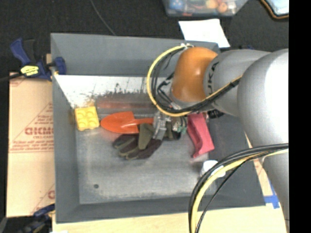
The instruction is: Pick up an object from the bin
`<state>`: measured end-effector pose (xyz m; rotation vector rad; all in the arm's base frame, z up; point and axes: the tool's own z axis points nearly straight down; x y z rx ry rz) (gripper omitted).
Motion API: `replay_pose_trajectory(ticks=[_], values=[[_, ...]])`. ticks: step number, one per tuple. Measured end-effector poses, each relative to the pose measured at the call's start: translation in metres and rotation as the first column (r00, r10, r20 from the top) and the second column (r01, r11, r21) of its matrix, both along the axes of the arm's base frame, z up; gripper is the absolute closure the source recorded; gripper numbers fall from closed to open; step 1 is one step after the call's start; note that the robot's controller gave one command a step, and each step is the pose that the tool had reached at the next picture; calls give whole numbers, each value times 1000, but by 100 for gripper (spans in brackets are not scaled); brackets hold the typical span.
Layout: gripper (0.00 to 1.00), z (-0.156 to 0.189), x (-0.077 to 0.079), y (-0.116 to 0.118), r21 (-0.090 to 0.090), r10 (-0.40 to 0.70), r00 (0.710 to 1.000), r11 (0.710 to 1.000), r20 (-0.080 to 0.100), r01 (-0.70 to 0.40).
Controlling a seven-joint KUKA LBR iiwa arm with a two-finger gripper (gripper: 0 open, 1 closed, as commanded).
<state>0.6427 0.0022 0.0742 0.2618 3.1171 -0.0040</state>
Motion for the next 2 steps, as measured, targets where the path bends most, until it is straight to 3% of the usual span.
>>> replay_pose_trajectory(ticks=[1, 2], values=[[100, 10, -3, 0, 0, 0, 1000, 1000, -7, 0], [100, 43, -2, -1, 0, 1, 1000, 1000, -3, -1]])
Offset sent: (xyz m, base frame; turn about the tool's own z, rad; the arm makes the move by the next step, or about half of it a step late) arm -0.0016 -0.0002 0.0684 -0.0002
